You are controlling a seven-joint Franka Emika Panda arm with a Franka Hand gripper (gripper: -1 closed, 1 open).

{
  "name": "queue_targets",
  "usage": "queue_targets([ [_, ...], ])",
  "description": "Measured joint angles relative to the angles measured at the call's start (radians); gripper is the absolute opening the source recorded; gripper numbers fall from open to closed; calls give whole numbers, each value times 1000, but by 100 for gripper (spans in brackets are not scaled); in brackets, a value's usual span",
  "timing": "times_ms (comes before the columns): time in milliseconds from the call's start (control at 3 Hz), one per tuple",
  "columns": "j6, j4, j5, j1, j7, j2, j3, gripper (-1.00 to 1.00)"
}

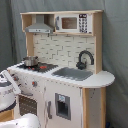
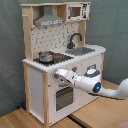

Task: Play with the kitchen

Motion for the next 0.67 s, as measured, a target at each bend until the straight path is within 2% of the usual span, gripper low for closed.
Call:
queue_targets([
  [333,-65,42,-1,-17,21,-2,1,100],
  [667,-65,42,-1,-17,21,-2,1,-100],
])
